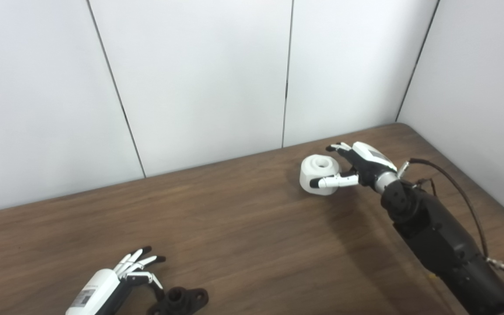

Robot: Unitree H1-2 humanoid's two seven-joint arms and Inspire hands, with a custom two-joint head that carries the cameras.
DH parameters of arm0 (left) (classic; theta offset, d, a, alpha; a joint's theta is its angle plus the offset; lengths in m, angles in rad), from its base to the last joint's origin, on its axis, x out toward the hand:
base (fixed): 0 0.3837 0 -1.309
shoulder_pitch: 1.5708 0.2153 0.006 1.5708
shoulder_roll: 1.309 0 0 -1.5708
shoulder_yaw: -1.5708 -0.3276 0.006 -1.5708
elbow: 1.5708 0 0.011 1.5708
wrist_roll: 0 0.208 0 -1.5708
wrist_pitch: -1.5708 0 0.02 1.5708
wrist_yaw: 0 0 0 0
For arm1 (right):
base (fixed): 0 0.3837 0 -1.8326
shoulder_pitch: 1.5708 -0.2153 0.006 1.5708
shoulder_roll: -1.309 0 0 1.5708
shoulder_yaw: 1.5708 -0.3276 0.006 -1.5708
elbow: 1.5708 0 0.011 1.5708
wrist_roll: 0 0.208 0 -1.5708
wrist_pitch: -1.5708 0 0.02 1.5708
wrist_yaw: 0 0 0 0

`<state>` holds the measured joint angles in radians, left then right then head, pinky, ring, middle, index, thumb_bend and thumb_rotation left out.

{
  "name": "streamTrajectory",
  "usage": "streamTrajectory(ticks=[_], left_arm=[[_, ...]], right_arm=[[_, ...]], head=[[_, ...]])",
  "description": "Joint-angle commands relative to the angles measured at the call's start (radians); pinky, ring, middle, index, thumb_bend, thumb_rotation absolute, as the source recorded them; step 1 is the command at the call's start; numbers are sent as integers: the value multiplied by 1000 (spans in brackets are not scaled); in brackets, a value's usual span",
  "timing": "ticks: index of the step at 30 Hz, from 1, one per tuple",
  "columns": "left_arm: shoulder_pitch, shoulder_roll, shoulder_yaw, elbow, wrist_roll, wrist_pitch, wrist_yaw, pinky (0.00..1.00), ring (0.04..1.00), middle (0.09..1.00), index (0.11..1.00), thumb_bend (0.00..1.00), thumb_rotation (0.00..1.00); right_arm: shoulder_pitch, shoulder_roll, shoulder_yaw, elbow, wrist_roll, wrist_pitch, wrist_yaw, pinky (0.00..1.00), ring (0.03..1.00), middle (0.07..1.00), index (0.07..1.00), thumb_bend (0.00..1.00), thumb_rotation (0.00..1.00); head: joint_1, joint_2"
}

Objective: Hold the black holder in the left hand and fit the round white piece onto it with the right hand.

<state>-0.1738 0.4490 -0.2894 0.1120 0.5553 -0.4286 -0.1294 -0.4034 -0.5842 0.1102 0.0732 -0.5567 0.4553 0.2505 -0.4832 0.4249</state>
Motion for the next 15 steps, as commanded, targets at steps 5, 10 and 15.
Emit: streamTrajectory(ticks=[5, 10, 15], left_arm=[[-16, 20, 13, 19, 31, 26, -6, 1000, 989, 885, 479, 513, 50], [-15, 20, 15, 21, 29, 21, -4, 1000, 987, 882, 480, 513, 50], [-10, 20, 16, 16, 29, 25, -6, 1000, 989, 883, 480, 513, 49]], right_arm=[[-3, -43, -23, -52, -2, -16, -12, 701, 954, 983, 914, 1000, 703], [14, -43, -18, -67, -4, -8, -7, 707, 961, 982, 918, 1000, 710], [27, -35, -20, -79, -4, -1, -8, 733, 963, 984, 921, 1000, 686]], head=[[0, 7], [-2, 7], [-2, 6]])
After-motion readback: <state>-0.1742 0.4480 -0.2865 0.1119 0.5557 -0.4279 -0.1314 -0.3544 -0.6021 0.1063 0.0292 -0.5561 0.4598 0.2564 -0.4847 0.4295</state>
